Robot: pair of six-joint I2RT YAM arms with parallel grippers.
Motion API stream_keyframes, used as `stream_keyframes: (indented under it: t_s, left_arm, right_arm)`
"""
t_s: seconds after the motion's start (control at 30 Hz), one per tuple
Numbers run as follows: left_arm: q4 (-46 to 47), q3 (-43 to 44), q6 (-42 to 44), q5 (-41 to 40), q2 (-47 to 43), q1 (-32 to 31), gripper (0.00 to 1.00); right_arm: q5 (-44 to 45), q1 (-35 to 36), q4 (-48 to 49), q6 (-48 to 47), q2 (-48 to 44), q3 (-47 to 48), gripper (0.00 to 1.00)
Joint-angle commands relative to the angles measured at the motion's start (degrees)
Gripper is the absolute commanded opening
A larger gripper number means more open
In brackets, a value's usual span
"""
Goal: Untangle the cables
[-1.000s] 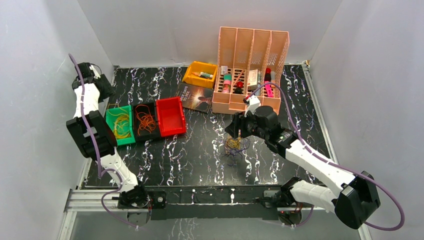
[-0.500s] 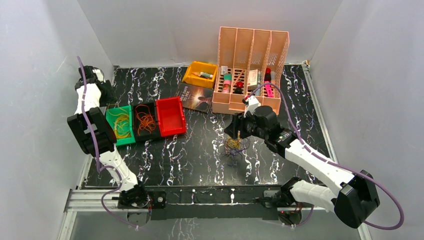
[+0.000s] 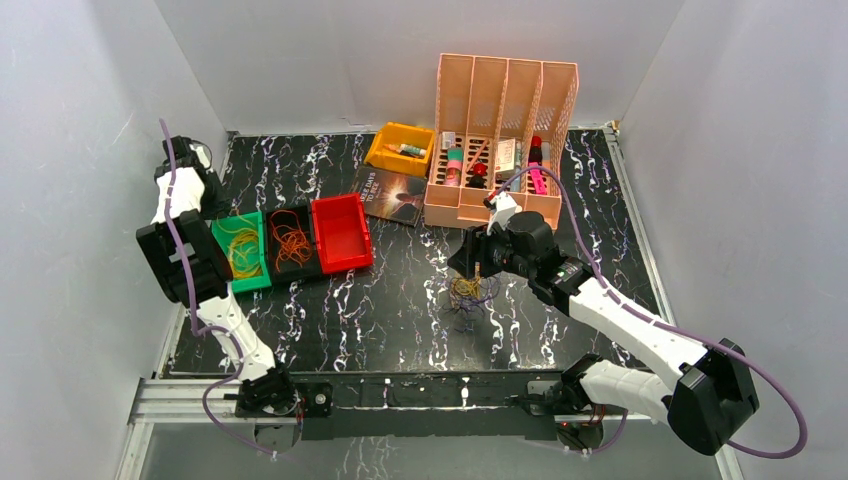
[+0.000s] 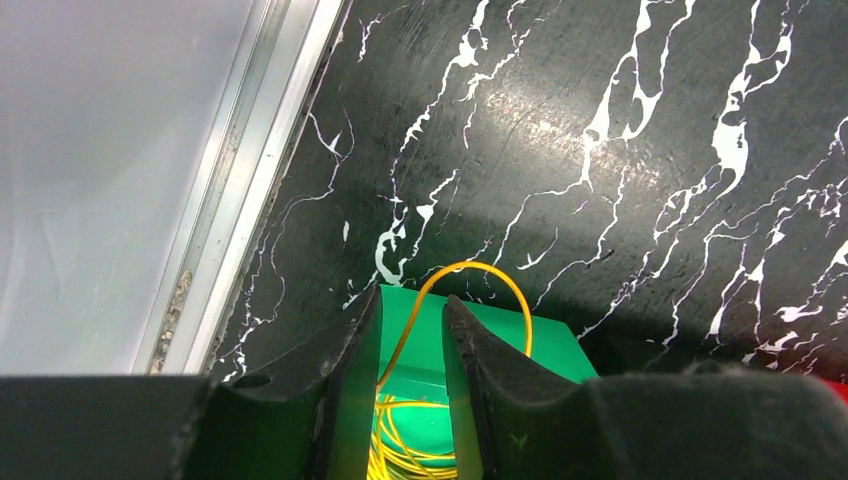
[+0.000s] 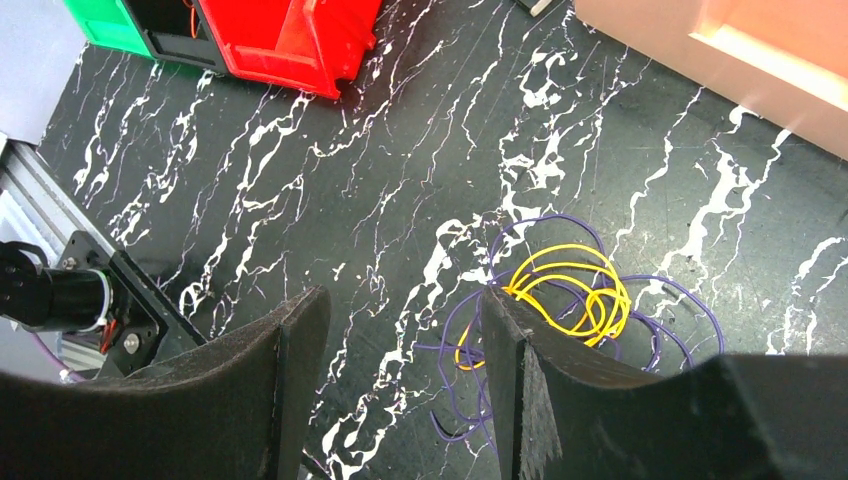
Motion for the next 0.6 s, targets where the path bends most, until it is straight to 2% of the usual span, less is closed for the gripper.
stream_keyframes:
  t_s: [0.0, 0.27, 0.57]
  left_arm:
    - [-3.0, 2.4, -1.0, -1.5, -0.3, 0.4, 0.23]
    - [-3.1, 3.8, -2.6, 0.0, -1.2, 0.4, 0.0]
    - [-0.4, -1.3, -5.9, 1.5, -10.2, 0.4, 0.0]
  right_arm:
    - [-0.6, 0.1, 2.4, 0.2, -0.2, -0.1, 0.66]
    - [-0.6, 0.1, 2.4, 0.2, -0.2, -0.2, 0.65]
    - [-1.3, 0.1, 2.9, 0.5, 0.0, -0.4, 0.66]
